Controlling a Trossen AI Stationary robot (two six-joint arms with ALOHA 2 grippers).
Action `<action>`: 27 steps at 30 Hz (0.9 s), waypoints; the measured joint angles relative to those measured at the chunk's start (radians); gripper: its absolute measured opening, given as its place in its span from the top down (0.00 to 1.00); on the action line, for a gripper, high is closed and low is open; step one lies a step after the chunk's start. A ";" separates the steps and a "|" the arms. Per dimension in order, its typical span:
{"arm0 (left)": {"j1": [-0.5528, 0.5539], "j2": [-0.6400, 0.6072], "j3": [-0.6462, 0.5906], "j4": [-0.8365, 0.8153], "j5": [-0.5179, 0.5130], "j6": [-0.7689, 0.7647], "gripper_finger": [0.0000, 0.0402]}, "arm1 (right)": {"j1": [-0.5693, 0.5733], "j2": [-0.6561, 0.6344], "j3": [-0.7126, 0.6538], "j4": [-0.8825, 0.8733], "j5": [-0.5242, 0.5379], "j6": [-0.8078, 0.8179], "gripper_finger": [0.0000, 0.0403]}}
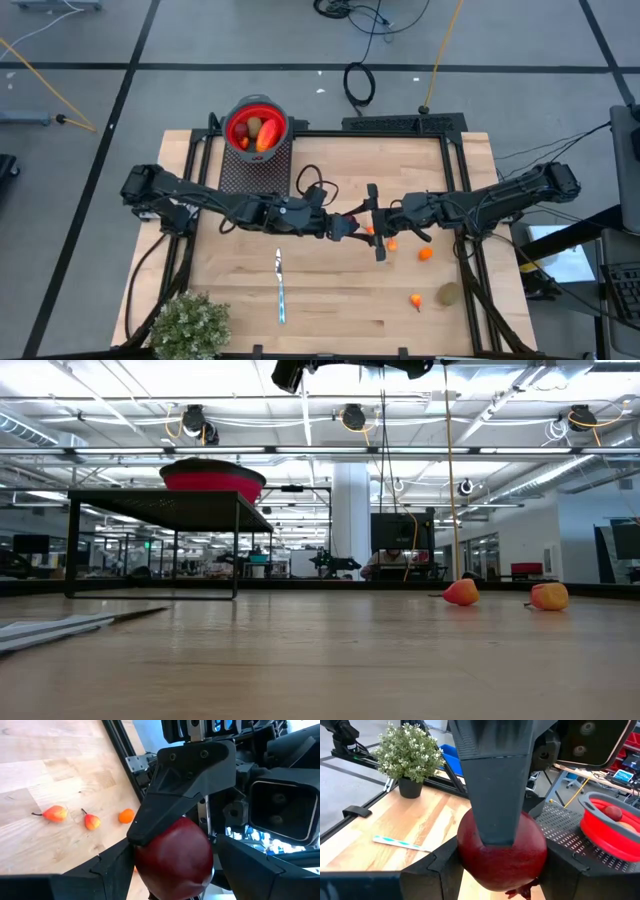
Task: Pick & Place Fruit
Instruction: Put the pomegranate into the red strainer bowl on the shelf
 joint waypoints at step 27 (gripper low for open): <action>0.002 0.000 0.000 -0.018 0.006 -0.021 0.57 | 0.000 0.000 0.000 -0.012 -0.002 0.021 0.49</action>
